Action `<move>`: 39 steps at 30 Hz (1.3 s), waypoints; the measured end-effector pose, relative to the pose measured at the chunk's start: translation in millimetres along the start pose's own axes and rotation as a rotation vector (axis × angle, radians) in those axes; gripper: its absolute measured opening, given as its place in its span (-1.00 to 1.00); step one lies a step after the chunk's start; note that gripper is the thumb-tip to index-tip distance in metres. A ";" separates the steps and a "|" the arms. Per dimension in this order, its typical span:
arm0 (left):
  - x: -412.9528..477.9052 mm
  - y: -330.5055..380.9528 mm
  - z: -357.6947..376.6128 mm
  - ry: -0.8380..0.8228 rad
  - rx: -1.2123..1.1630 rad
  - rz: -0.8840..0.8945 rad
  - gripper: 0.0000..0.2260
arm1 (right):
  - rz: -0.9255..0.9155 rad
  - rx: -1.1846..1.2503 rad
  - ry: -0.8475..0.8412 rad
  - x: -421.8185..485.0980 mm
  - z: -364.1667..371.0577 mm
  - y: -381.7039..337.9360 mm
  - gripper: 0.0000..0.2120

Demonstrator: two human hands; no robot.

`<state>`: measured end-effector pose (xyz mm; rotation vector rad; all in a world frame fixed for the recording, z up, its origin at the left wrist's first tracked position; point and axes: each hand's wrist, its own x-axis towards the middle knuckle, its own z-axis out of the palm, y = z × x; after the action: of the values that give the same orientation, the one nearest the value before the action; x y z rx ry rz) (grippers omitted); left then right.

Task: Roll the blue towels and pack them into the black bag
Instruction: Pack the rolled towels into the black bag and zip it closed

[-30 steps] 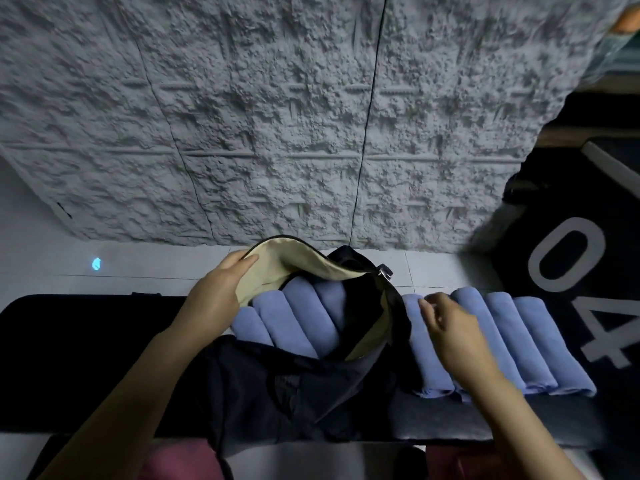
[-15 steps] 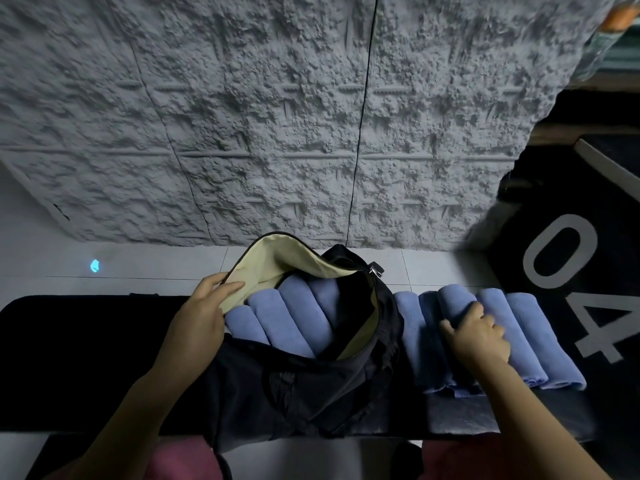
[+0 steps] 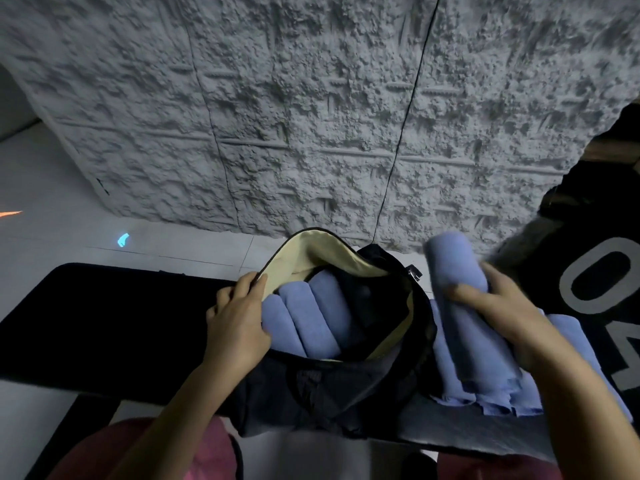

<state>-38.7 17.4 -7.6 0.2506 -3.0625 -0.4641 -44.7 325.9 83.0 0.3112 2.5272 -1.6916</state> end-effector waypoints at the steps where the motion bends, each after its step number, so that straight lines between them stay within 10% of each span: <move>1: -0.9 -0.2 -2.0 -0.016 -0.011 0.014 -0.31 | 0.046 0.132 -0.144 -0.4 14.4 -14.2 -0.84; 8: -0.6 -9.2 -15.6 -0.079 -0.152 0.071 -0.21 | 0.397 -0.105 -0.796 67.1 157.6 -20.8 -0.85; 23: 2.2 -8.2 -17.6 -0.067 -0.215 0.087 -0.16 | -0.179 -0.778 -0.253 47.9 262.8 50.6 -0.21; 39: -9.9 8.7 -10.5 -0.008 -0.052 0.046 -0.21 | -0.575 -0.726 -0.422 22.9 183.2 52.6 -0.48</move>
<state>-29.7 24.2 4.9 0.1766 -3.0517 -0.5421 -63.6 179.1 -39.3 -0.7894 2.7795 -0.6786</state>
